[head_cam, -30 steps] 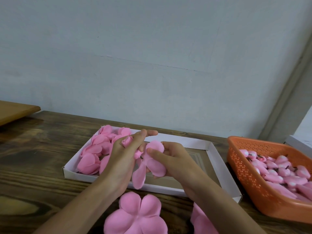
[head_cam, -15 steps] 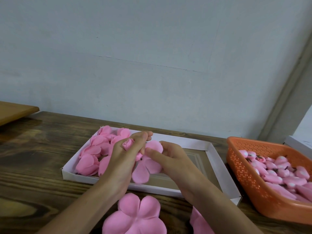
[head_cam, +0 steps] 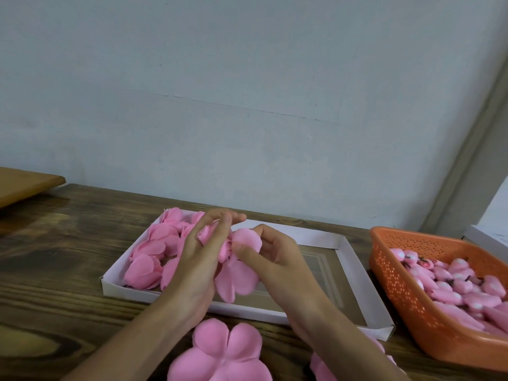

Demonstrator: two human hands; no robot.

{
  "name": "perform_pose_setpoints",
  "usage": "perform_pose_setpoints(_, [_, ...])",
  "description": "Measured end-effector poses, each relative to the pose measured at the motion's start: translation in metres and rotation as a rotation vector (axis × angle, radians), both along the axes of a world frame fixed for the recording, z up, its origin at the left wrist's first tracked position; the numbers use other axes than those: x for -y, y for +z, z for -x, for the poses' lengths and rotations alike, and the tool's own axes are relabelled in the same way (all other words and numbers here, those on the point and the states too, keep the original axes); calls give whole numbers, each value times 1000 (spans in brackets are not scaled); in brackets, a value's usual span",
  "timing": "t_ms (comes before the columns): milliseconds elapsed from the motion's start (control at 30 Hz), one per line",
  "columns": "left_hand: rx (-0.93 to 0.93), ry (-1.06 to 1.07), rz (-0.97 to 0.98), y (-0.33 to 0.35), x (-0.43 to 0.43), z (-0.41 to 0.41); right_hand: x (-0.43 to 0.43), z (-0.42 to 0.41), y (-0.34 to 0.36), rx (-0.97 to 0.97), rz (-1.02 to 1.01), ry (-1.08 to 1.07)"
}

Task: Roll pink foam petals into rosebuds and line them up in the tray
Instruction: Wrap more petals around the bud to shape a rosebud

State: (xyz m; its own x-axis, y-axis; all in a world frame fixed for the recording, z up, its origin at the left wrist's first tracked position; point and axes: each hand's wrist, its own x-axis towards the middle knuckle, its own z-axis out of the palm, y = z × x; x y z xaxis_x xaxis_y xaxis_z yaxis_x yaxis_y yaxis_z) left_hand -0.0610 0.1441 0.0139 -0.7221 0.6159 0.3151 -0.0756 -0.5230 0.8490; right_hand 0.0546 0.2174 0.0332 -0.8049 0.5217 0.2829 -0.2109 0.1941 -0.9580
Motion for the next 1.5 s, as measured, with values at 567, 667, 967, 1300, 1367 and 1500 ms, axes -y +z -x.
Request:
perform_pose_setpoints(567, [93,-38,32,0,3,2,2,2,-3,-37,-81,24])
perform_pose_setpoints(667, [117,-52,25,1,2,1,3,2,-1,-65,-50,50])
perform_pose_setpoints(967, [57,-58,-24,1,2,-2,7,5,-3,-127,-180,-39])
perform_pose_setpoints(1300, [-5,28,-15,-2,3,-4,12,6,-11,-101,-188,-315])
perform_pose_setpoints(1367, [10,21,-32,-2,3,-3,13,5,-13,-102,-221,-362])
perform_pose_setpoints(1500, [-16,9,-44,-2,1,-4,16,6,-16,-95,-243,-426])
